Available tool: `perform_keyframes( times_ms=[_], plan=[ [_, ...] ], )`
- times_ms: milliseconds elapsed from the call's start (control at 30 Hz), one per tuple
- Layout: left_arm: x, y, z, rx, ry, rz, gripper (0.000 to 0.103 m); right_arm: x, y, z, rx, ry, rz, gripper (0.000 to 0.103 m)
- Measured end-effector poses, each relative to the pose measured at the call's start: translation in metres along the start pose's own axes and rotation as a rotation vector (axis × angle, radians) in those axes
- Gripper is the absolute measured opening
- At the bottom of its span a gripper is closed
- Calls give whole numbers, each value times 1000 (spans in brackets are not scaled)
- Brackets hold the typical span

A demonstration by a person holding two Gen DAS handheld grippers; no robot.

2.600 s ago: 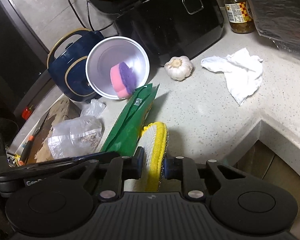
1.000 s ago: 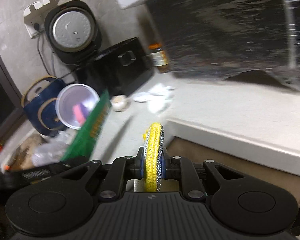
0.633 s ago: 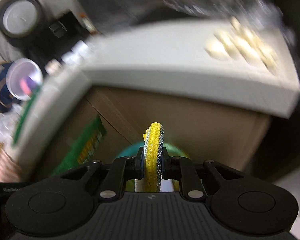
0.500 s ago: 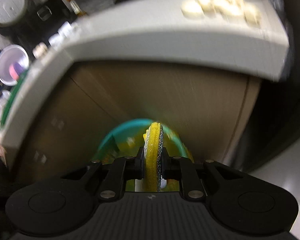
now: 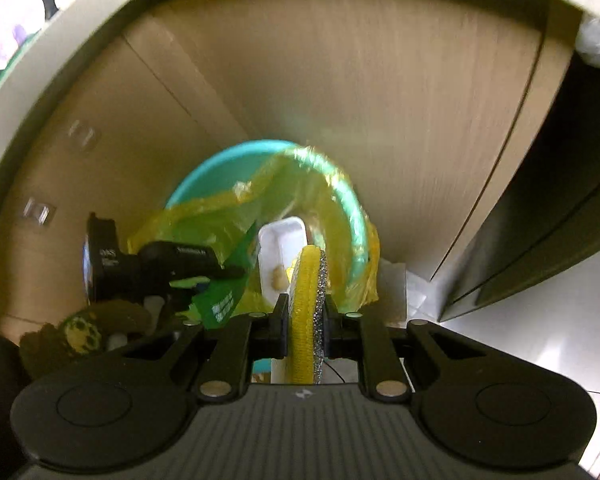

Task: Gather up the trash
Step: 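Carry the sachet and yellow pad down over the teal bin with both tools, then open the left tool to drop the sachet while the right tool drops the pad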

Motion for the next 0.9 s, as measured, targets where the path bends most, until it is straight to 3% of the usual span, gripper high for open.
perform_keyframes(
  times_ms=[100, 367, 567, 633, 733, 900],
  plan=[
    [-27, -6, 4, 50, -62, 50, 30, 14, 6, -8, -27, 14, -29, 15],
    [-98, -35, 5, 135, -102, 138, 30, 78, 48, -50, -150, 27, -63, 15],
    [-126, -57, -6, 134, -103, 139, 30, 161, 78, -64, -63, 80, -161, 15],
    [-134, -59, -3, 153, -96, 134, 30, 177, 84, -63, -33, 52, -185, 17],
    [-147, -61, 9, 207, -97, 138, 30, 179, 87, -65, -23, 31, -206, 25],
    [-175, -55, 27, 258, -109, 162, 30, 142, 82, -58, 8, 36, -173, 26]
  ],
)
Point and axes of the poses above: each gripper's, at about its wrist camera, not at the fingertips, and x roughly the way its jaws point, z to its right, y to its top, the point moved 8 cm from there along x, roughly the way its jaws point, and after that the axes turned 6 degrees about -z, right-handed, at the moved point
